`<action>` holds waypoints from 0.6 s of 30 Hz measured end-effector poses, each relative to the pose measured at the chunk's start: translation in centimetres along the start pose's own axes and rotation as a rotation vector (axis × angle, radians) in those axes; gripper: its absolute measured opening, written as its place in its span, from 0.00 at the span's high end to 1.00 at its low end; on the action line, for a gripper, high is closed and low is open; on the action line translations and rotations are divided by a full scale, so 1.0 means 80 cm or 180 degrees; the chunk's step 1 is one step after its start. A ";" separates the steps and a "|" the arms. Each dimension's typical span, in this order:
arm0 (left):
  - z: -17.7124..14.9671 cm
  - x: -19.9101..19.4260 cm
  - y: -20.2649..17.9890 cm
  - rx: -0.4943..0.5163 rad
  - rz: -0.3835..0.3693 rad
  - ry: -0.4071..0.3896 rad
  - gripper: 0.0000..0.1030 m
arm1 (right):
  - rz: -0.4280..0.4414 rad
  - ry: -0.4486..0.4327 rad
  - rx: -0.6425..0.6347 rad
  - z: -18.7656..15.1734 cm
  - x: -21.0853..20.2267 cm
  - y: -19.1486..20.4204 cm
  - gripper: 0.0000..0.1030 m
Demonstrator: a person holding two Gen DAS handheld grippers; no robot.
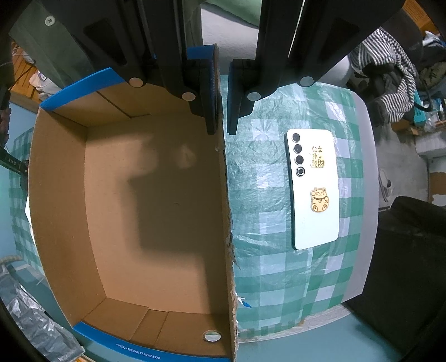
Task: Organize rigid objects
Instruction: 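Lift the black charger with the right tool toward the box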
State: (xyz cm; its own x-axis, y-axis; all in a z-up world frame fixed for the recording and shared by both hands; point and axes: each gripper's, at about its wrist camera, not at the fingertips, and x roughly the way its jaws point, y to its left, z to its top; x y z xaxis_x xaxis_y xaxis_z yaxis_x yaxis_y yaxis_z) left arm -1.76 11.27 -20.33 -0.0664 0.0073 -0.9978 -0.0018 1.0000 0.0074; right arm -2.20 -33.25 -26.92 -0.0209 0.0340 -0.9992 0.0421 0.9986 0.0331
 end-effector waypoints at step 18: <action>0.004 -0.005 -0.002 0.0025 0.0017 -0.0014 0.93 | -0.0013 -0.0067 -0.0131 0.033 -0.032 0.025 0.64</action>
State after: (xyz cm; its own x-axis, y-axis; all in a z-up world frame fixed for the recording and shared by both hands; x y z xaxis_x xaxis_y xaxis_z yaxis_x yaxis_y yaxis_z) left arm -1.43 11.11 -19.94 -0.0618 0.0126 -0.9980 0.0065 0.9999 0.0122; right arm 0.54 -31.46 -24.37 0.0001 0.0293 -0.9996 0.0009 0.9996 0.0293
